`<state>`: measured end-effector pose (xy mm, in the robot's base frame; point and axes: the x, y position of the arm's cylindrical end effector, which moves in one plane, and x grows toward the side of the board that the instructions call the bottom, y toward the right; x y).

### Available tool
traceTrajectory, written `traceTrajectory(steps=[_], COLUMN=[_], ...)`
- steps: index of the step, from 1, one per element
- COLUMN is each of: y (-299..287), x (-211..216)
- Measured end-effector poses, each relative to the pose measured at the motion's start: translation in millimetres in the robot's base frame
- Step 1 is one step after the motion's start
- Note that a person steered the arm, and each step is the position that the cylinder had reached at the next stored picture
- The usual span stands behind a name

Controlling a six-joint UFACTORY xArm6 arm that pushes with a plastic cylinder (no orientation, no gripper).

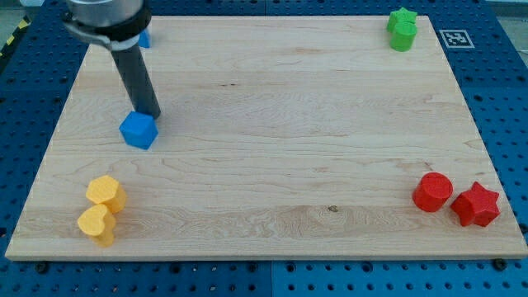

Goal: Slide the blue cube into the yellow hexagon

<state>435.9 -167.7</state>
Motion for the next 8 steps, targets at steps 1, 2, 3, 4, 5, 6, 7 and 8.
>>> traceTrajectory(steps=[1, 2, 3, 4, 5, 6, 7, 8], y=[9.8, 18.0, 25.2, 56.3, 86.1, 79.5, 31.0, -11.6], x=[37.7, 69.7, 96.1, 98.3, 72.1, 34.5, 17.2, 18.5])
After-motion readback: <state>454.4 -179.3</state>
